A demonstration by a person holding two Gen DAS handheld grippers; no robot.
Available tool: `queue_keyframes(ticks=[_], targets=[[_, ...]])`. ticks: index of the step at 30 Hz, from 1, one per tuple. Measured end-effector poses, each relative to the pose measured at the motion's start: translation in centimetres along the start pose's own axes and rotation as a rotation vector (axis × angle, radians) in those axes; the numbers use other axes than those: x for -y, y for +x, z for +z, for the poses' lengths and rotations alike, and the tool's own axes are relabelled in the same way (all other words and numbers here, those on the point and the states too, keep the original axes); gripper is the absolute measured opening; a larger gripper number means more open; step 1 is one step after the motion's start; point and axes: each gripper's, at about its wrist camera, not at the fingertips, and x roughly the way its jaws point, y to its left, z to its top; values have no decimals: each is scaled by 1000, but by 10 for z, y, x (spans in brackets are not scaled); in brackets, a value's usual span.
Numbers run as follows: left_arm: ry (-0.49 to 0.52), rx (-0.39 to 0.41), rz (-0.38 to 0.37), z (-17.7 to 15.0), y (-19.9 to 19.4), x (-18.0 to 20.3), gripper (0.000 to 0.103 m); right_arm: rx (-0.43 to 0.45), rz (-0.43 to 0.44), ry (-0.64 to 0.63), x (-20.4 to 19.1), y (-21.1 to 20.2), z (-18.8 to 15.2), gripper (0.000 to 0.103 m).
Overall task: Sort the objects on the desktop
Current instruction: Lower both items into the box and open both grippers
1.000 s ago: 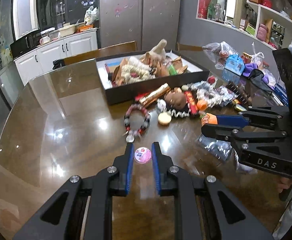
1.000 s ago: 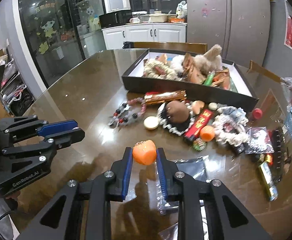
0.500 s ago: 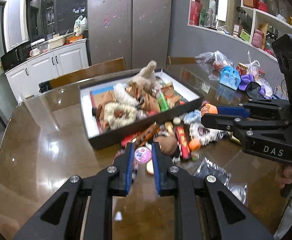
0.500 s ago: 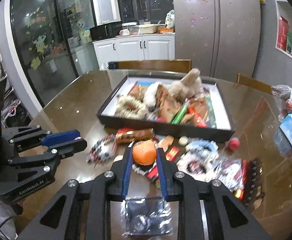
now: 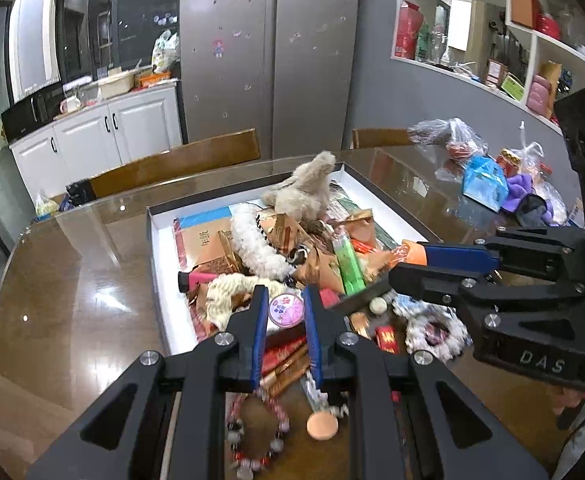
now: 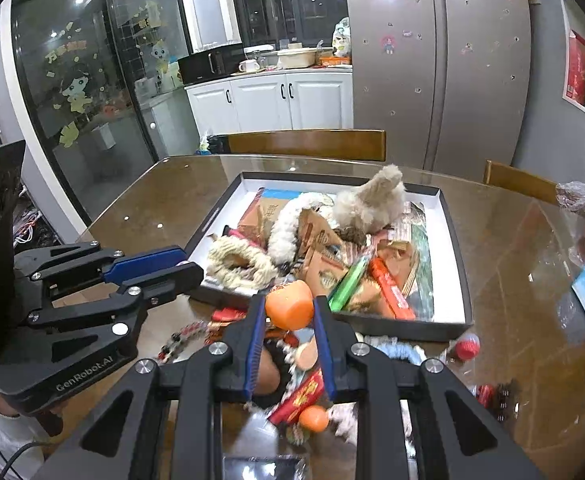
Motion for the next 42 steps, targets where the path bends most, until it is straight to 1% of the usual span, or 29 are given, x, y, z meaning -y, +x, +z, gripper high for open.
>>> queue_keyframes(ticks=[5, 9, 15, 20, 27, 28, 29, 30, 31, 32, 33, 34, 35, 37, 39, 42], targets=[[-45, -14, 15, 15, 30, -11, 18, -4, -22, 8, 10, 22, 15, 24], [-63, -9, 17, 27, 47, -16, 18, -16, -47, 20, 23, 41, 26, 24], [-43, -28, 18, 36, 69, -15, 18, -32, -75, 23, 33, 59, 35, 24], [-19, -42, 18, 39, 78, -14, 18, -44, -95, 21, 37, 69, 37, 24], [-39, -42, 14, 41, 78, -22, 19, -50, -108, 2, 34, 75, 38, 24], [-46, -40, 25, 40, 78, -24, 21, -47, -117, -2, 34, 74, 38, 24], [-48, -45, 40, 40, 78, -25, 27, -43, -130, -6, 34, 73, 38, 25], [-50, -57, 62, 40, 79, -26, 56, -41, -140, -9, 33, 73, 38, 25], [-41, -65, 117, 40, 79, -27, 85, -39, -149, -11, 33, 72, 39, 27], [-29, -48, 170, 39, 77, -26, 88, -34, -168, -9, 34, 70, 40, 40], [-14, -15, 208, 39, 72, -25, 88, -25, -191, -2, 35, 68, 41, 50], [3, 10, 225, 40, 67, -24, 89, -18, -208, 3, 37, 66, 42, 64], [5, 12, 218, 41, 65, -24, 90, -6, -232, 7, 39, 63, 43, 73], [-2, 26, 190, 43, 58, -25, 94, 19, -248, 14, 42, 54, 45, 78], [-7, 44, 191, 44, 52, -25, 98, 38, -256, 19, 42, 47, 47, 79], [1, 51, 190, 46, 48, -25, 98, 58, -272, 27, 43, 38, 50, 81]])
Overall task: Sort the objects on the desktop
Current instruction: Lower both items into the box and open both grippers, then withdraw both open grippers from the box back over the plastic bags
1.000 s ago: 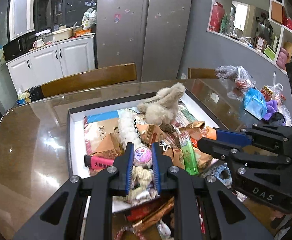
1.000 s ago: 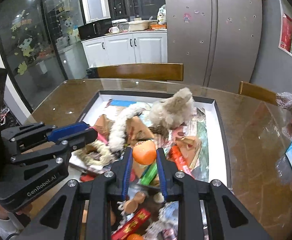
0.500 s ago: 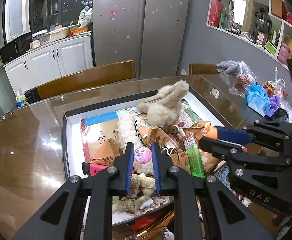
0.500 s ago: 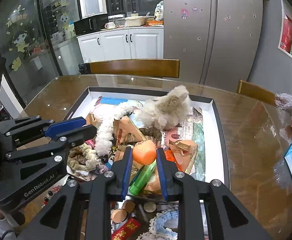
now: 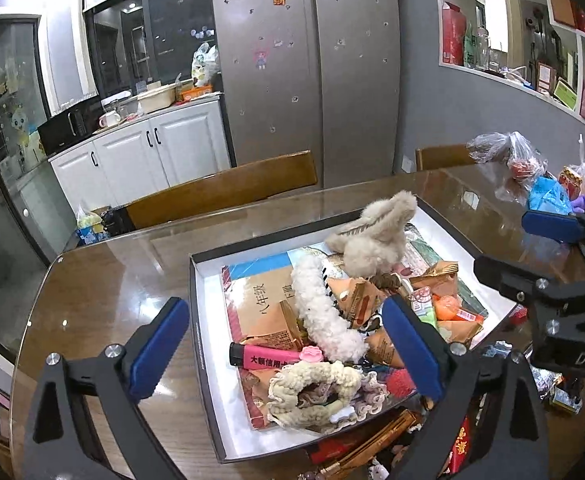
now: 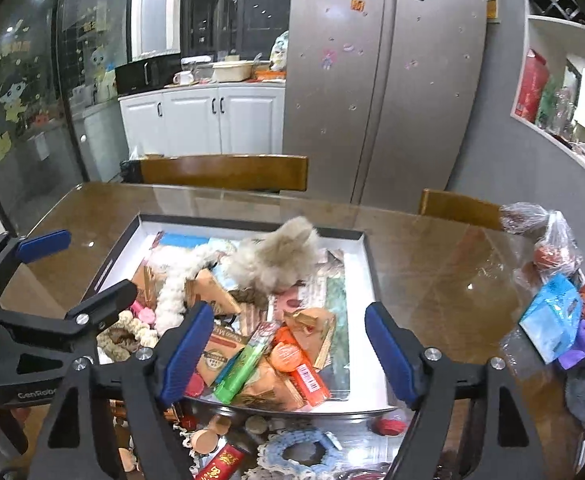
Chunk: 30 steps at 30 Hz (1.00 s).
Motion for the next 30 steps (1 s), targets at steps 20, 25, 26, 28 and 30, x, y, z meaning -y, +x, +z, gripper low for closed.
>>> queue_keyframes(ticks=[20, 25, 26, 28, 30], targets=[[-34, 6, -16, -1, -15, -1, 98, 22, 0, -2, -8, -21, 1, 82], [-69, 19, -37, -7, -37, -4, 98, 38, 8, 13, -11, -40, -1, 81], [-69, 20, -34, -8, -42, -4, 98, 42, 5, 13, -12, -45, -2, 81], [-73, 29, -27, -13, -56, -3, 98, 53, 0, 11, -15, -57, -6, 82], [-79, 35, -27, -20, -71, -1, 98, 65, 5, 16, -16, -69, -9, 82]])
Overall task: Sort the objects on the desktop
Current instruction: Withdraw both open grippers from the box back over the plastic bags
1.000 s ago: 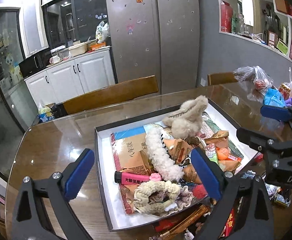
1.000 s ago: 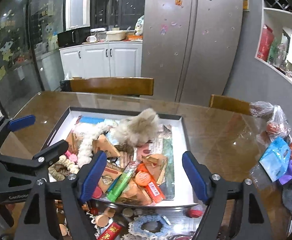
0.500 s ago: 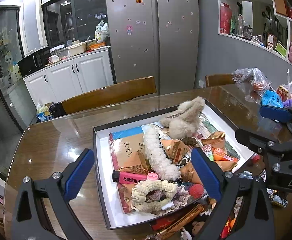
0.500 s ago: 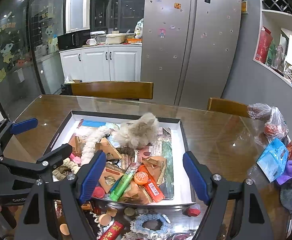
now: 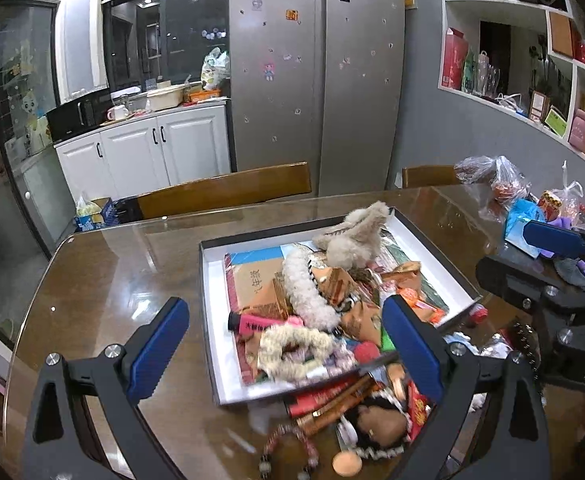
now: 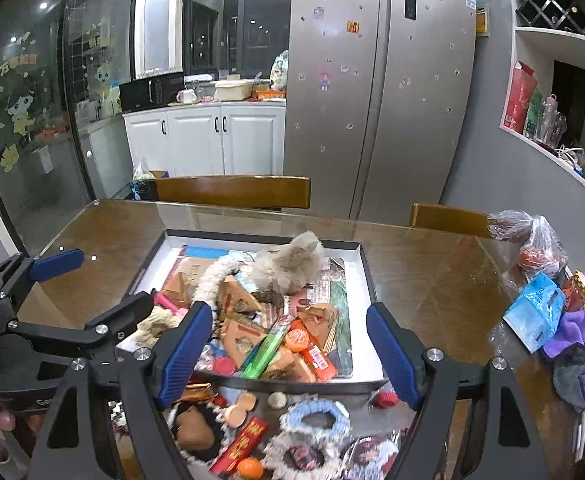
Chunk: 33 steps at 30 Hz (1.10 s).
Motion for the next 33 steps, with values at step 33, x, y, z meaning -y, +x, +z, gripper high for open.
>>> queue_keyframes(ticks=[33], targets=[[-25, -87, -60, -168, -117, 38, 98, -47, 142, 9, -38, -121, -151, 82]])
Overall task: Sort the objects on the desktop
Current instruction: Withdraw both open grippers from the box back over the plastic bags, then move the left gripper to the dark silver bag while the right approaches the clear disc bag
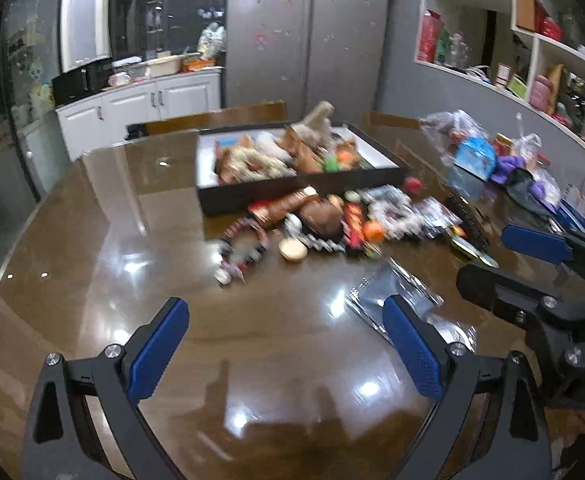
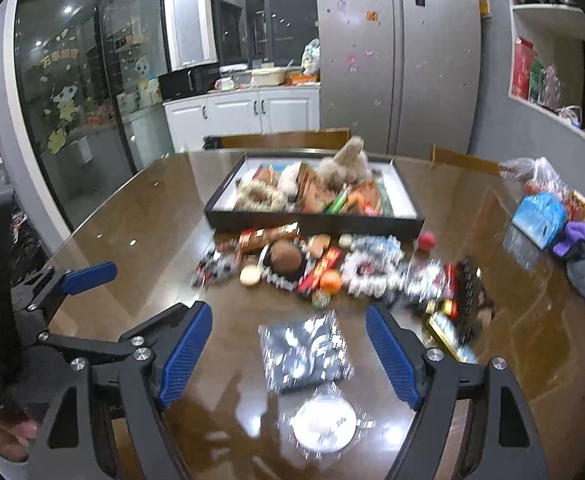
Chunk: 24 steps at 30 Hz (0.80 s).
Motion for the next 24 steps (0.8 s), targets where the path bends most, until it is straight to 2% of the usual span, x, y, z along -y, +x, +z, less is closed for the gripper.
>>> queue_keyframes(ticks=[2, 10, 17, 24], targets=[[22, -19, -33, -9, 4, 9, 98, -9, -4, -2, 2, -2, -11, 82], [172, -48, -84, -25, 21, 47, 98, -58, -7, 12, 19, 1, -44, 82], [136, -84, -137, -18, 46, 53, 98, -83, -16, 48, 43, -1, -61, 82], [164, -98, -126, -8, 64, 60, 98, -103, -18, 56, 53, 5, -69, 82]])
